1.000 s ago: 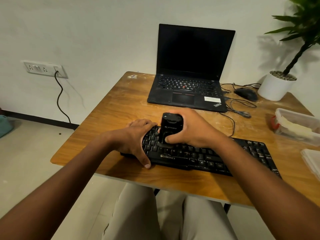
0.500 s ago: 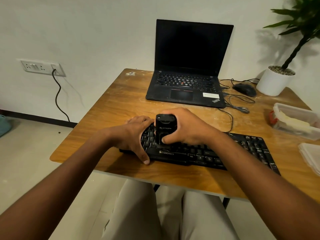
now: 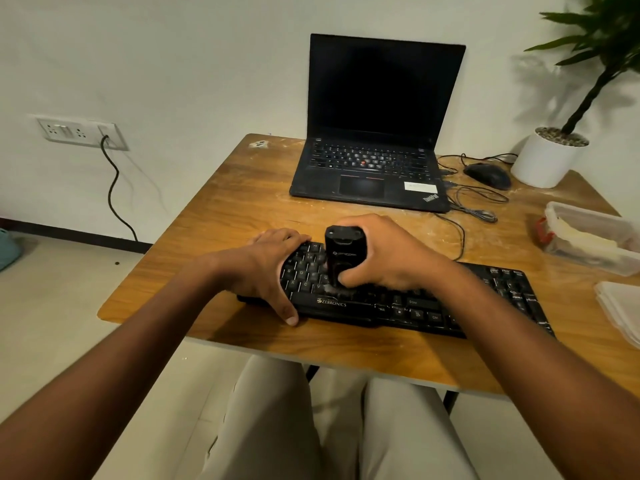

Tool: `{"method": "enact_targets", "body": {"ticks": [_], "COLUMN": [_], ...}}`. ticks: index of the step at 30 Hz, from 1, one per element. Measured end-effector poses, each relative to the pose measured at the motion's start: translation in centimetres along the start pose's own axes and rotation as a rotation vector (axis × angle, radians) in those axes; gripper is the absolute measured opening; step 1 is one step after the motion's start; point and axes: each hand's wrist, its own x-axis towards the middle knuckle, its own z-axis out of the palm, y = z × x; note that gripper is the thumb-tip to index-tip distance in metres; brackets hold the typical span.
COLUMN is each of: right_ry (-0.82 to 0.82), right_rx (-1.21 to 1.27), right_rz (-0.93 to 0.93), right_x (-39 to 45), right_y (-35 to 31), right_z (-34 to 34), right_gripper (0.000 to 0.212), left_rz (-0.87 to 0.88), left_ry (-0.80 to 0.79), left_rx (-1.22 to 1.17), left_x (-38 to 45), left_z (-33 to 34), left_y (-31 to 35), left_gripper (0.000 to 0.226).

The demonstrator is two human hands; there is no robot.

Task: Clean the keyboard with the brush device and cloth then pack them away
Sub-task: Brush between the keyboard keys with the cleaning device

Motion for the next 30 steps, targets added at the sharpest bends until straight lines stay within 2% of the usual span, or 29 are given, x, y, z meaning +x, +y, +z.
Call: {"method": "enact_targets", "body": {"ticks": [3,5,9,12,17,19,22,25,30], "right_ry": [-0.095,-0.044,0.096,0.047,-0.083,-0.061,0.034,-0.009,-0.129], "right_rx": [-0.130,-0.113,0.100,0.134,-0.059,-0.069,0.041,0.059,-0.138], "right_rz": [0.073,0.061,-0.051,-0.120,0.000,-0.007,-0.052,-0.112,0.002], "right_x": [-0.7,-0.8,0.2,0.5,-1.0,-1.0,-0.5,-0.4,-1.2], "right_y": [0.7,0.4,-1.2,-1.1,0.0,-0.3,-1.2,-1.4,-0.6], "right_z": [-2.3,-2.9,-0.3,2.3,-0.8,-1.6,-0.1,1.8,-1.4], "right_gripper": [0.033,0.034,0.035,0.036,0.035,0.033,0.034,0.036,0.035], "left_rz": [-0.001,0.002,0.007,0.032,0.001,-0.002,0.010,0.032,0.003], "left_ry": [-0.005,-0.002,0.002,0.007,-0.008,-0.012,0.000,0.015,-0.007], "left_rx": [-0.008,-0.004,-0.013,-0.010,-0.018,-0.021,-0.014,-0.025,-0.030], "left_x": [-0.1,-0.1,-0.1,-0.1,0.0,0.1,0.0,-0.1,0.0], "left_z": [0.0,0.0,-0.1,-0.1,0.1,0.0,0.0,-0.1,0.0], "left_y": [-0.1,0.1,0.0,-0.2,-0.3,-0.4,-0.2,-0.1,-0.3], "left_gripper": [0.150,0.150,0.146,0.141,0.150,0.151,0.148,0.141,0.149]}}
